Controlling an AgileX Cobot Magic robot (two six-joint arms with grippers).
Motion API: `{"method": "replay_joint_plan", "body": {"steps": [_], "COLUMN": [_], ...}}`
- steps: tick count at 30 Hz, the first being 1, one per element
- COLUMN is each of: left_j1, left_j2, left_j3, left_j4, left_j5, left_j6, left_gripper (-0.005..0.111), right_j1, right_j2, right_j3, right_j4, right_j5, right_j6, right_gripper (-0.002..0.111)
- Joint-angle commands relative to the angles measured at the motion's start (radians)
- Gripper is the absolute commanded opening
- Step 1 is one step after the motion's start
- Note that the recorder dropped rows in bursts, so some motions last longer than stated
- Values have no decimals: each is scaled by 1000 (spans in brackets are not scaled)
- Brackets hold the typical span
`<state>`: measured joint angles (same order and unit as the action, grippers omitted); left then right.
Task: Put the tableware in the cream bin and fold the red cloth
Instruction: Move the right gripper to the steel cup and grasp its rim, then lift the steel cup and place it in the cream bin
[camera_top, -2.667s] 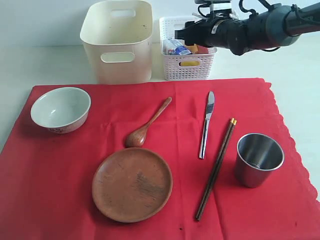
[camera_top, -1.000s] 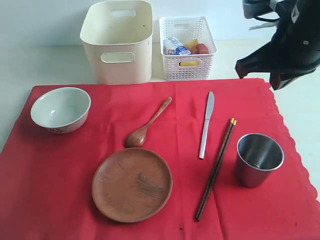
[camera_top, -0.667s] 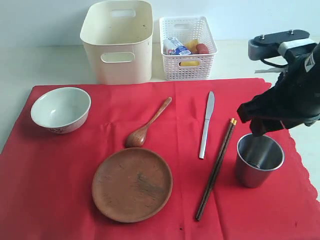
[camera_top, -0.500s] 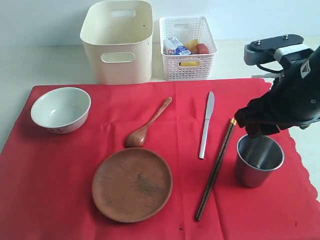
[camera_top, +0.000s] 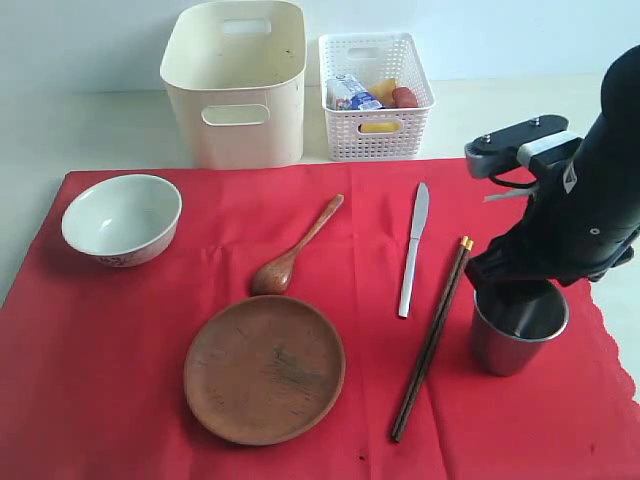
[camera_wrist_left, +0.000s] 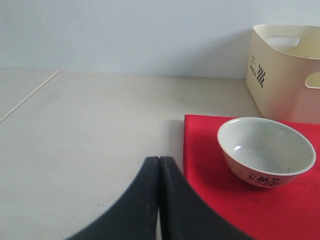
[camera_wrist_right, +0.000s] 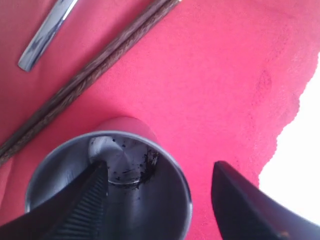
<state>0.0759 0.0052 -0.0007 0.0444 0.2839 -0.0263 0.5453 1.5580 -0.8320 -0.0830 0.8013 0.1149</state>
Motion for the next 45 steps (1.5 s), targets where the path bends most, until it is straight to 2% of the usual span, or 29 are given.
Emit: {"method": "replay_joint_plan", "body": {"steps": [1, 9, 13, 25, 45], "left_j1": [-5, -5, -5, -5, -5], "left_j2": [-5, -5, -5, -5, -5], "left_j3": [1, 1, 1, 1, 1], "left_j4": [-4, -4, -4, -4, -4], "left_j5": [-8, -8, -8, -8, -8], "left_j6": [-8, -8, -8, -8, -8], "left_gripper": [1, 1, 1, 1, 1], "right_j1": [2, 2, 2, 2, 2], "right_j2": [35, 37, 37, 9, -161], "right_j3": [9, 9, 9, 7, 7], "right_j4": [-6, -6, -6, -6, -4], "right_j5": [-31, -10, -6, 42, 37], "right_j6": [-2, -2, -2, -4, -4], "right_gripper": [55, 14, 0, 0, 0]}}
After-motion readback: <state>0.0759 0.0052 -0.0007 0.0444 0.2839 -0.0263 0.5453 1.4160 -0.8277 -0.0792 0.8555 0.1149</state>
